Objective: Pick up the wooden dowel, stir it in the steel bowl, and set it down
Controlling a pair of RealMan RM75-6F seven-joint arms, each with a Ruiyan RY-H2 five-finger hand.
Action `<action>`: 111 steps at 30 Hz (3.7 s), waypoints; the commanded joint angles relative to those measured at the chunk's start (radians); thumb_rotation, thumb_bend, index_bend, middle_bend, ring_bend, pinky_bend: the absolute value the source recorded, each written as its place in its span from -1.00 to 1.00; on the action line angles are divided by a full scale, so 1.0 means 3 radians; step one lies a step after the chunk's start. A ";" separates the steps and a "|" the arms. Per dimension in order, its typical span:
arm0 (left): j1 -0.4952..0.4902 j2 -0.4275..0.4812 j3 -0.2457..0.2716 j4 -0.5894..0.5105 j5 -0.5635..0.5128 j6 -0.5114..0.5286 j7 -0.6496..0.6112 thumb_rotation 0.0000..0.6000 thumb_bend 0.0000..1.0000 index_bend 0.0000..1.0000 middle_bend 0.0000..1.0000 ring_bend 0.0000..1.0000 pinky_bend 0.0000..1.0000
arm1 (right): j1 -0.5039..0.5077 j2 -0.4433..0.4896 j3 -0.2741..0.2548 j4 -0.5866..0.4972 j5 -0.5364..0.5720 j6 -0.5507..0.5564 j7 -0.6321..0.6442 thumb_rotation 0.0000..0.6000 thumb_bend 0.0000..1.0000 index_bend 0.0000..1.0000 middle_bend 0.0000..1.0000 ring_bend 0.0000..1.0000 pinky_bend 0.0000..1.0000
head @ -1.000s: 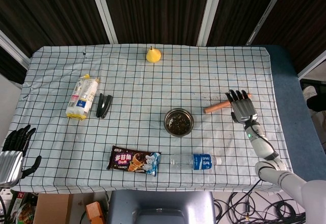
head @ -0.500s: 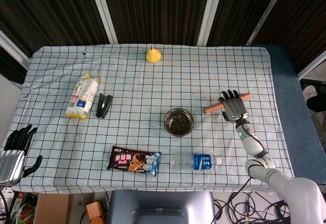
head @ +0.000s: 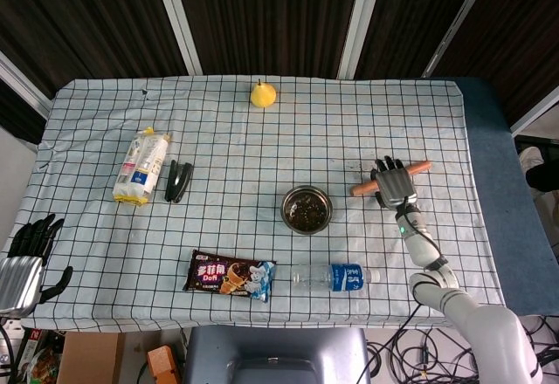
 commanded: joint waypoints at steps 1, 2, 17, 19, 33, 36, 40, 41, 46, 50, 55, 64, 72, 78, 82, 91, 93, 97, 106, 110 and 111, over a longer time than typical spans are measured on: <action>-0.0001 0.0001 0.0001 0.0000 0.0000 -0.0002 -0.0001 1.00 -0.26 -1.00 -1.00 -1.00 -0.93 | -0.0005 -0.0022 0.0003 0.0046 -0.0008 0.0022 0.0019 1.00 -0.28 -0.10 -0.62 -0.80 -0.58; -0.0001 0.0002 0.0002 -0.0001 0.0003 -0.0002 -0.0003 1.00 -0.26 -1.00 -1.00 -1.00 -0.93 | -0.0007 -0.0024 0.0004 0.0055 -0.0009 0.0027 0.0026 1.00 -0.29 -0.07 -0.60 -0.78 -0.57; 0.0007 0.0011 0.0002 -0.0013 0.0014 0.0025 -0.0007 1.00 -0.26 -1.00 -1.00 -1.00 -0.92 | -0.0133 0.0022 -0.0003 -0.0051 -0.0226 0.0707 0.0494 1.00 -0.29 0.74 0.08 0.16 0.17; 0.0008 0.0013 0.0006 -0.0014 0.0018 0.0024 -0.0009 1.00 -0.26 -1.00 -1.00 -1.00 -0.92 | -0.0168 0.0064 -0.0025 -0.0091 -0.0305 0.0880 0.0652 1.00 -0.29 0.81 0.14 0.23 0.23; 0.0021 0.0026 0.0013 -0.0039 0.0050 0.0063 -0.0022 1.00 -0.26 -1.00 -1.00 -1.00 -0.92 | -0.0568 0.0594 0.0214 -0.1295 -0.0191 0.1308 0.2532 1.00 -0.26 0.93 0.24 0.35 0.28; 0.0023 0.0032 0.0022 -0.0043 0.0065 0.0065 -0.0028 1.00 -0.26 -1.00 -1.00 -1.00 -0.92 | -0.0697 0.0713 0.0283 -0.1561 -0.0059 0.1181 0.3097 1.00 -0.26 0.93 0.24 0.35 0.28; 0.0023 0.0037 0.0024 -0.0045 0.0069 0.0066 -0.0037 1.00 -0.26 -1.00 -1.00 -1.00 -0.92 | -0.0797 0.0820 0.0371 -0.1690 -0.0041 0.1137 0.3774 1.00 -0.26 0.93 0.24 0.35 0.27; 0.0025 0.0034 0.0021 -0.0043 0.0065 0.0069 -0.0028 1.00 -0.26 -1.00 -1.00 -1.00 -0.92 | -0.0809 0.0824 0.0382 -0.1684 -0.0064 0.1158 0.3888 1.00 -0.26 0.93 0.24 0.35 0.27; 0.0022 0.0000 0.0005 -0.0041 0.0032 0.0064 0.0071 1.00 -0.26 -1.00 -1.00 -1.00 -0.93 | -0.0862 0.0814 0.0447 -0.1634 -0.0112 0.1242 0.4368 1.00 -0.26 0.93 0.24 0.35 0.27; 0.0018 -0.0002 0.0007 -0.0046 0.0032 0.0054 0.0076 1.00 -0.26 -1.00 -1.00 -1.00 -0.93 | -0.0889 0.0805 0.0417 -0.1563 -0.0101 0.1123 0.4579 1.00 -0.26 0.93 0.24 0.35 0.27; 0.0005 -0.0012 0.0027 -0.0048 0.0058 0.0026 0.0098 1.00 -0.26 -1.00 -1.00 -1.00 -0.93 | -0.0917 0.0746 0.0303 -0.1367 -0.0164 0.0920 0.4952 1.00 -0.26 0.93 0.24 0.35 0.27; -0.0016 -0.0020 0.0028 -0.0051 0.0069 0.0003 0.0105 1.00 -0.26 -1.00 -1.00 -1.00 -0.92 | -0.0919 0.0641 0.0156 -0.1076 -0.0352 0.0905 0.5236 1.00 -0.26 0.80 0.24 0.30 0.25; -0.0010 -0.0035 0.0017 -0.0054 0.0025 0.0000 0.0186 1.00 -0.26 -1.00 -1.00 -1.00 -0.92 | -0.0941 0.0649 -0.0022 -0.0885 -0.0624 0.1064 0.5713 1.00 -0.28 0.39 0.23 0.19 0.21; -0.0006 -0.0018 0.0013 -0.0103 -0.0020 -0.0021 0.0235 1.00 -0.25 -1.00 -1.00 -1.00 -0.92 | -0.0933 0.0618 -0.0126 -0.0727 -0.0756 0.1164 0.6065 1.00 -0.37 0.09 0.15 0.11 0.17; 0.0000 -0.0008 0.0018 -0.0115 -0.0013 -0.0014 0.0233 1.00 -0.25 -1.00 -1.00 -1.00 -0.92 | -0.0932 0.0625 -0.0183 -0.0677 -0.0822 0.1245 0.6168 1.00 -0.41 0.00 0.11 0.07 0.16; 0.0003 0.0009 0.0022 -0.0124 -0.0007 -0.0012 0.0203 1.00 -0.25 -1.00 -1.00 -1.00 -0.92 | -0.0931 0.0643 -0.0305 -0.0586 -0.0919 0.1356 0.6230 0.62 -0.59 -0.08 0.05 -0.01 0.11; 0.0003 0.0010 0.0022 -0.0124 -0.0007 -0.0012 0.0200 1.00 -0.25 -1.00 -1.00 -1.00 -0.92 | -0.0936 0.0647 -0.0324 -0.0582 -0.0929 0.1385 0.6240 0.54 -0.64 -0.12 0.03 -0.03 0.10; 0.0002 0.0011 0.0021 -0.0125 -0.0010 -0.0017 0.0200 1.00 -0.25 -1.00 -1.00 -1.00 -0.92 | -0.0947 0.0647 -0.0349 -0.0562 -0.0939 0.1438 0.6219 0.48 -0.68 -0.14 0.02 -0.04 0.09; 0.0010 0.0017 0.0017 -0.0128 -0.0009 0.0001 0.0188 1.00 -0.25 -1.00 -1.00 -1.00 -0.92 | -0.1011 0.0713 -0.0399 -0.0649 -0.0953 0.1584 0.6440 0.30 -0.68 -0.13 0.01 -0.05 0.02; 0.0011 0.0021 0.0021 -0.0126 -0.0004 -0.0001 0.0175 1.00 -0.25 -1.00 -1.00 -1.00 -0.92 | -0.1045 0.0777 -0.0447 -0.0698 -0.0972 0.1599 0.6663 0.20 -0.68 -0.11 0.00 -0.06 -0.02; 0.0009 0.0022 0.0021 -0.0127 -0.0005 -0.0004 0.0177 1.00 -0.25 -1.00 -1.00 -1.00 -0.92 | -0.1046 0.0782 -0.0467 -0.0694 -0.0986 0.1595 0.6694 0.19 -0.68 -0.10 0.00 -0.06 -0.02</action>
